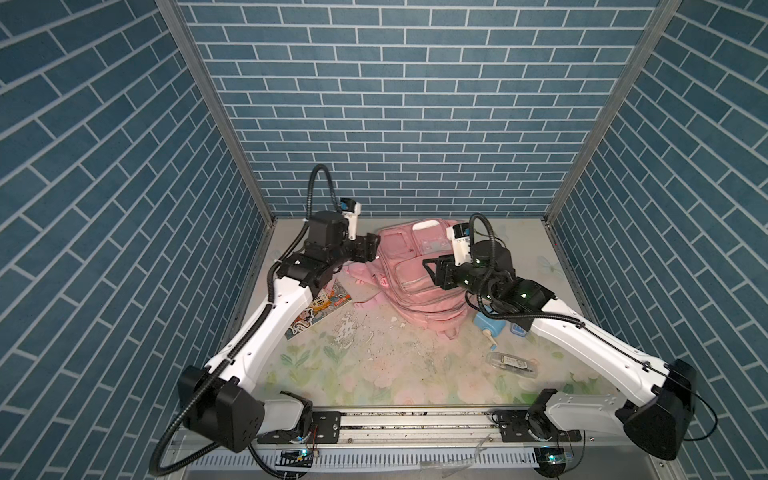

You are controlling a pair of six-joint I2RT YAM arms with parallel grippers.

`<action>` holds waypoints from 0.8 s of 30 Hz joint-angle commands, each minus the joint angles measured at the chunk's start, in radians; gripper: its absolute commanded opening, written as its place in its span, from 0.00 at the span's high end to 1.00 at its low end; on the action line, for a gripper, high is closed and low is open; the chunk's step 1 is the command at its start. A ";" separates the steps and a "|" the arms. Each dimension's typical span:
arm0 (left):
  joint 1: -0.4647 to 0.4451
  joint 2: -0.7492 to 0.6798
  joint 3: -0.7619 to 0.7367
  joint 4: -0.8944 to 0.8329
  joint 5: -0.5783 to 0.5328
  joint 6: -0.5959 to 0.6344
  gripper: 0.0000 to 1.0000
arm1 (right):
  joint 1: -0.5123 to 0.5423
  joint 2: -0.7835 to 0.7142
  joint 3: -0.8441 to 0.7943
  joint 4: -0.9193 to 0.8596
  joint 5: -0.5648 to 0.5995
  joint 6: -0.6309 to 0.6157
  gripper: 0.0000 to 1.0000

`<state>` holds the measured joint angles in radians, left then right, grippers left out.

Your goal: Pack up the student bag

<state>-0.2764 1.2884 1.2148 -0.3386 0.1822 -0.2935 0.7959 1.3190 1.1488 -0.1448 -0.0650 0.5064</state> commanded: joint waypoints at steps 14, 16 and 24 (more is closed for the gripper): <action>0.441 0.241 -0.132 0.041 0.026 0.093 0.14 | 0.075 0.513 0.241 0.185 -0.382 0.238 0.42; 0.465 0.333 -0.073 0.017 0.003 0.126 0.15 | 0.076 0.537 0.243 0.194 -0.407 0.255 0.41; 0.503 0.580 0.024 0.000 -0.083 0.270 0.15 | 0.058 0.568 0.234 0.193 -0.442 0.254 0.39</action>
<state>0.2142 1.8359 1.2217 -0.3241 0.1352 -0.1036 0.8650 1.8828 1.3643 0.0212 -0.4706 0.7296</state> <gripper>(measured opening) 0.855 0.604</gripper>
